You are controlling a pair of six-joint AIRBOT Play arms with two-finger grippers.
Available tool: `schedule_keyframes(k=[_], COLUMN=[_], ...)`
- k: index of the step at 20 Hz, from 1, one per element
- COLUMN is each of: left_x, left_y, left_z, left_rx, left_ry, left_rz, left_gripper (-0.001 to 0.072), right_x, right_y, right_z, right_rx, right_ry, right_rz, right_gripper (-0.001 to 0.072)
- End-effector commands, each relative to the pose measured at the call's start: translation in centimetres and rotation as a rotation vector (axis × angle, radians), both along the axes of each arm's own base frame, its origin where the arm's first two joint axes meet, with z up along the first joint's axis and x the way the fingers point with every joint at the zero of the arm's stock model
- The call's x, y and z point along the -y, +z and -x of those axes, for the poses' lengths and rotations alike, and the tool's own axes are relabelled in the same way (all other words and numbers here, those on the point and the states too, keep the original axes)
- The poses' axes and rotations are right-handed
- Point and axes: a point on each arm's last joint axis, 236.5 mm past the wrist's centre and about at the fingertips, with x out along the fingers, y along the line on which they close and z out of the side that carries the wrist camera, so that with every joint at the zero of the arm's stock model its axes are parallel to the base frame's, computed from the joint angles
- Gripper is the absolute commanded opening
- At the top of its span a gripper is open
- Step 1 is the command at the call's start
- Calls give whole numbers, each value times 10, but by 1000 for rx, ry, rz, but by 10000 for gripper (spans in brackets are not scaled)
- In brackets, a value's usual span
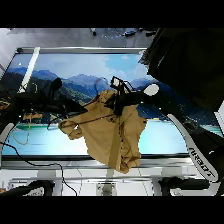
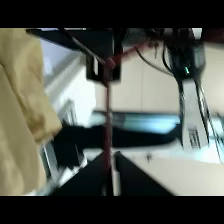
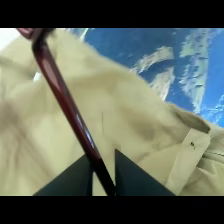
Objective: Fold the clothes and pants, and hang the long-sleeved shirts on hangers.
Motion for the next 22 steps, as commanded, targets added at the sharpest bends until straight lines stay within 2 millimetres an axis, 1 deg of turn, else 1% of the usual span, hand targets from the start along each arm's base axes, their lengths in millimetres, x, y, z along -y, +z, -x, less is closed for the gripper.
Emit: schedule_keyframes(k=[1, 2, 3, 4, 6, 8, 9, 10, 11, 12, 13, 14, 15, 17, 19, 20, 21, 22], left_x=[-11, -13, -14, -15, -18, -29, -37, -49, -65, -87, -107, -121, -125, -126, -121, -114, -101, -87], left_y=[3, 9, 15, 21, 30, 29, 22, 9, -9, -31, -47, -53, -51, -37, -22, -15, -9, -6], left_z=[-13, -15, -17, -18, -21, -26, -26, -27, -28, -28, -30, -31, -33, -44, -57, -61, -61, -56], left_rx=[72, 99, 121, 166, 213, 254, 274, 297, 318, 359, 379, 391, 411, 500, 616, 667, 690, 694], left_ry=[47, 54, 58, 59, 64, 68, 57, 40, 19, -21, -47, -56, -50, -21, -2, -2, -9, -33], left_rz=[-9, -9, -10, -9, -17, -72, -135, -237, -368, -528, -662, -748, -773, -783, -786, -775, -739, -699], left_gripper=[433, 510, 520, 558, 558, 552, 541, 540, 495, 465, 465, 465, 465, 465, 466, 467, 467, 467], right_x=[27, 35, 42, 47, 56, 60, 62, 64, 65, 65, 67, 68, 72, 80, 85, 84, 80, 73], right_y=[-21, -25, -26, -27, -26, -28, -30, -32, -32, -33, -31, -28, -23, -10, 12, 24, 38, 50], right_z=[-9, -9, -10, -12, -17, -19, -19, -19, -18, -18, -19, -20, -21, -19, -15, -10, -4, 5], right_rx=[-42, -56, -73, -82, -88, -84, -79, -76, -75, -72, -62, -48, -23, 37, 104, 134, 171, 210], right_ry=[-65, -70, -82, -89, -114, -120, -118, -114, -111, -111, -113, -116, -118, -110, -100, -89, -70, -38], right_rz=[102, 119, 124, 123, 121, 129, 146, 157, 163, 169, 174, 179, 194, 235, 250, 244, 240, 236], right_gripper=[28, 28, 28, 28, 28, 28, 28, 28, 28, 28, 28, 29, 29, 29, 29, 29, 29, 29])
